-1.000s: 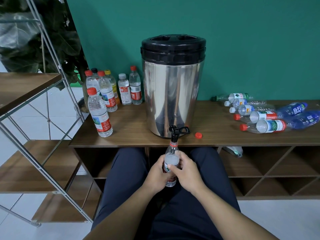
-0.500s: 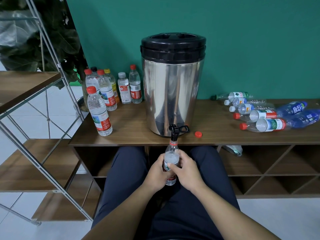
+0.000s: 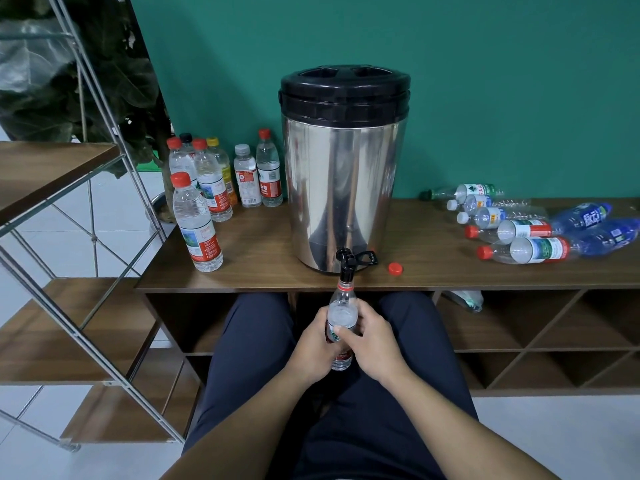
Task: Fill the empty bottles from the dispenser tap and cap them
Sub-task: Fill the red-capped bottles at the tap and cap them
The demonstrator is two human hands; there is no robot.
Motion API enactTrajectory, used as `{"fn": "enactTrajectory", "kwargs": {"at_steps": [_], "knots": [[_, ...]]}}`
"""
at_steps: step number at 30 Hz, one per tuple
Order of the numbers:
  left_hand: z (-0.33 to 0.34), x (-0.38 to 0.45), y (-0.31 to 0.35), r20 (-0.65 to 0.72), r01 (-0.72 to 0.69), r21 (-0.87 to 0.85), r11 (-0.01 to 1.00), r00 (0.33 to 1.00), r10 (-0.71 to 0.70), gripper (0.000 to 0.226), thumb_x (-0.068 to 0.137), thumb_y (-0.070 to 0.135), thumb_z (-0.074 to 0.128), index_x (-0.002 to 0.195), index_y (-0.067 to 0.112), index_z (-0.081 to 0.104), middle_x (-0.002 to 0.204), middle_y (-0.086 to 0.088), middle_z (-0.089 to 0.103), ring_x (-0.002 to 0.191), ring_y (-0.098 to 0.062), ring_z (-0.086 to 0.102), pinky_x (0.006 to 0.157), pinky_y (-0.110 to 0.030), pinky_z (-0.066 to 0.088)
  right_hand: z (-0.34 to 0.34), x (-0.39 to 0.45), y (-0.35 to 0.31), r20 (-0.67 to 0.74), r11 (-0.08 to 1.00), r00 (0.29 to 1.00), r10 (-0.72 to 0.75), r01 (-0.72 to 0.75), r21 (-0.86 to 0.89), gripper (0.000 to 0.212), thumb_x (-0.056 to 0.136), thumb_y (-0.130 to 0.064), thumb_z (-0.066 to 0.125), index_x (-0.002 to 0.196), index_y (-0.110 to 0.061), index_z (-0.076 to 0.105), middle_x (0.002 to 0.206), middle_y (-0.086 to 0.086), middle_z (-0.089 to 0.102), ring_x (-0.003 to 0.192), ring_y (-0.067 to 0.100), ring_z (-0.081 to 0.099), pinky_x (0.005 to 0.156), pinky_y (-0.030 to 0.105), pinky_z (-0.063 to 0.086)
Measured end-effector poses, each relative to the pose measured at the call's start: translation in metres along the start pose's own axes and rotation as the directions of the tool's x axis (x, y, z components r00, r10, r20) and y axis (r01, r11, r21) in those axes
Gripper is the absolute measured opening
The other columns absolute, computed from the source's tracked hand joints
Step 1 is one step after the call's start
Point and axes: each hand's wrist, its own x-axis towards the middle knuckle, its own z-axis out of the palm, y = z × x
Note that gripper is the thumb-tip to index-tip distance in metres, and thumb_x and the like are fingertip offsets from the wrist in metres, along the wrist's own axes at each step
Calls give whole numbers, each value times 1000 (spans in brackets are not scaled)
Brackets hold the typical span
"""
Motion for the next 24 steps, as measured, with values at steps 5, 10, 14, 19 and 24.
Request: {"fn": "enactTrajectory", "kwargs": {"at_steps": [5,10,14,19,24], "knots": [[1,2,-2,-4,-2,10,1000,1000,2,61,93,-1,79,142,30,60,121,15,76,114,-5,73,99,-25,58,0,1,2,-2,1000,1000,-4,4,-3,54,93,-19,85,138,-42,66,120,-15,80,115,8,77,105,44,62],[2,3,-3,-19,-11,37,999,1000,12,61,92,-2,78,141,29,61,120,11,76,112,-2,72,96,-20,56,0,0,1,-8,1000,1000,-10,10,-7,55,93,-17,85,138,-42,66,120,-16,80,114,7,76,105,44,62],[2,2,-3,-20,-12,50,999,1000,13,60,92,-3,77,140,30,61,117,17,76,110,0,72,93,-15,52,0,0,0,-10,1000,1000,-20,20,-5,55,93,-16,85,137,-44,66,121,-16,80,115,8,76,105,45,62],[1,2,-1,-17,-19,56,998,1000,20,59,93,-4,77,140,28,61,119,12,75,110,1,72,93,-14,52,1,0,1,-9,1000,1000,-12,12,-6,57,93,-17,85,138,-45,65,122,-17,80,117,7,76,106,45,61],[0,2,-1,-12,-12,58,998,1000,12,59,93,-2,78,141,28,60,122,11,75,112,2,71,94,-14,52,2,1,2,-4,1000,1000,-3,3,4,58,93,-17,86,140,-44,65,123,-17,80,118,7,76,107,45,61]]}}
